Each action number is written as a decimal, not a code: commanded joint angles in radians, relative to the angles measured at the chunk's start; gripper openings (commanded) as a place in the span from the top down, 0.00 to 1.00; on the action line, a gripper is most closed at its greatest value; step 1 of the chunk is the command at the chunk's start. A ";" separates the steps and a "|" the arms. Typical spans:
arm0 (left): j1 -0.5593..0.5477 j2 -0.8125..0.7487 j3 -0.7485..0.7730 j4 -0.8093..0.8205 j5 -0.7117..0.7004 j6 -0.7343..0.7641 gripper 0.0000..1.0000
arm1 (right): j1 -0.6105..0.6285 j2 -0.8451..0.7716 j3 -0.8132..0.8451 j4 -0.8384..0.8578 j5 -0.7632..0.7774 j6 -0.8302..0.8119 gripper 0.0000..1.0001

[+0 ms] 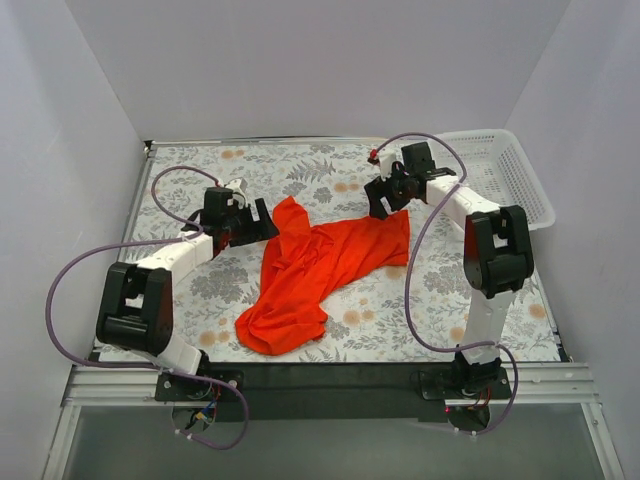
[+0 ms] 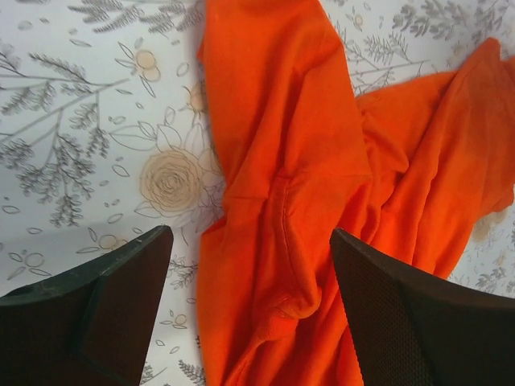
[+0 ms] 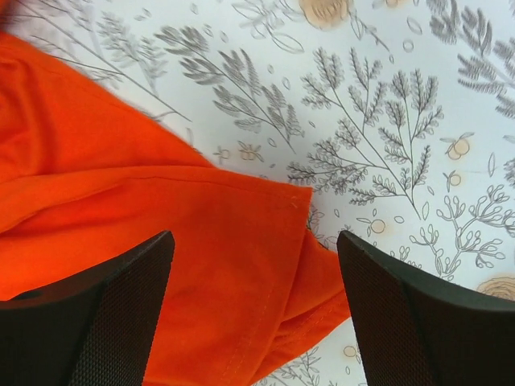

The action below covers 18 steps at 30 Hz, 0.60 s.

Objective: Fold and stack the t-shirts

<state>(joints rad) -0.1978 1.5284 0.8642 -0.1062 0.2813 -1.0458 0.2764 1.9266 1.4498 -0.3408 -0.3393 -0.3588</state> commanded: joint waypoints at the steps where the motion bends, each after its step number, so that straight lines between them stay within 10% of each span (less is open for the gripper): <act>1: -0.037 -0.013 0.052 -0.006 -0.002 -0.008 0.27 | -0.028 0.049 0.101 -0.009 0.063 0.003 0.28; 7: -0.063 0.076 0.058 -0.023 -0.027 0.001 0.33 | -0.032 0.149 0.153 -0.055 0.030 0.020 0.33; 14: -0.065 0.110 0.088 -0.043 -0.054 0.010 0.62 | -0.032 0.190 0.159 -0.079 -0.072 0.023 0.38; 18: -0.065 0.085 0.088 -0.040 -0.096 0.012 0.96 | -0.032 0.213 0.167 -0.096 -0.063 0.020 0.48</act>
<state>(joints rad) -0.2592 1.6623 0.9165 -0.1497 0.2363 -1.0447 0.2432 2.1201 1.5692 -0.4072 -0.3695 -0.3412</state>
